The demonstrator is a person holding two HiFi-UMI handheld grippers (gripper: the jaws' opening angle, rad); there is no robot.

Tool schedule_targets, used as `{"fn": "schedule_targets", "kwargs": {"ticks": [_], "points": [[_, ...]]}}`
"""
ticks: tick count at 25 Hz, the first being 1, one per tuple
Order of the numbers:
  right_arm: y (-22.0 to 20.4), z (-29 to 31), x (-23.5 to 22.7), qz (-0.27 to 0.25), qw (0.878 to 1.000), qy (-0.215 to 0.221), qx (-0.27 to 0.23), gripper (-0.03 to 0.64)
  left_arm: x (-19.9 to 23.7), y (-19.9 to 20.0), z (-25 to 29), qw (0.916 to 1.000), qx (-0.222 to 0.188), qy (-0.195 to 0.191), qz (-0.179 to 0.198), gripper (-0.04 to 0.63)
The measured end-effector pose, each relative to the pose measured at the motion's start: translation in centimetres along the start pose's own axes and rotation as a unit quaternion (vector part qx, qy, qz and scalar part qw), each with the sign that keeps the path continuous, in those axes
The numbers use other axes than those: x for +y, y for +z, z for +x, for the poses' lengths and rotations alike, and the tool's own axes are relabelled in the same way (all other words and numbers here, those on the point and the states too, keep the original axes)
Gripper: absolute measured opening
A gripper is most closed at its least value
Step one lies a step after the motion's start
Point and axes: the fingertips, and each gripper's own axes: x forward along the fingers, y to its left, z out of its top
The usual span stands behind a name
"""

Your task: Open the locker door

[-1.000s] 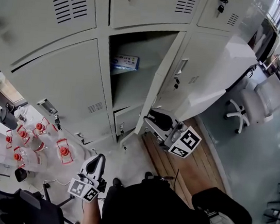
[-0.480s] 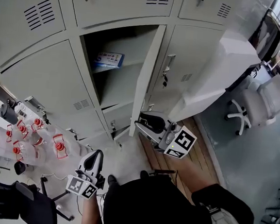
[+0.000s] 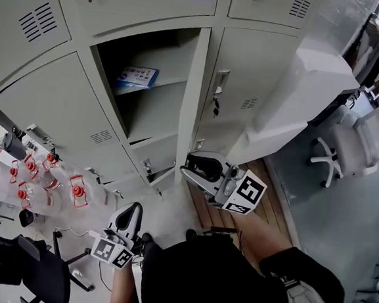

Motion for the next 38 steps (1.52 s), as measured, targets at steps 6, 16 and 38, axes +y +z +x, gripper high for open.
{"fn": "schedule_targets", "kwargs": {"ticks": [6, 16, 38], "points": [[0.4, -2.1, -0.4, 0.007, 1.0, 0.019, -0.004, 0.12, -2.1, -0.6, 1.3, 1.0, 0.005, 0.002, 0.003, 0.015], [1.1, -5.9, -1.7, 0.019, 0.998, 0.061, -0.013, 0.124, -5.4, -2.9, 3.1, 0.9999, 0.014, 0.008, -0.005, 0.015], [1.7, -9.5, -3.7, 0.035, 0.987, 0.156, -0.018, 0.123, -7.2, -3.9, 7.0, 0.9998, 0.021, 0.001, -0.002, 0.015]]}}
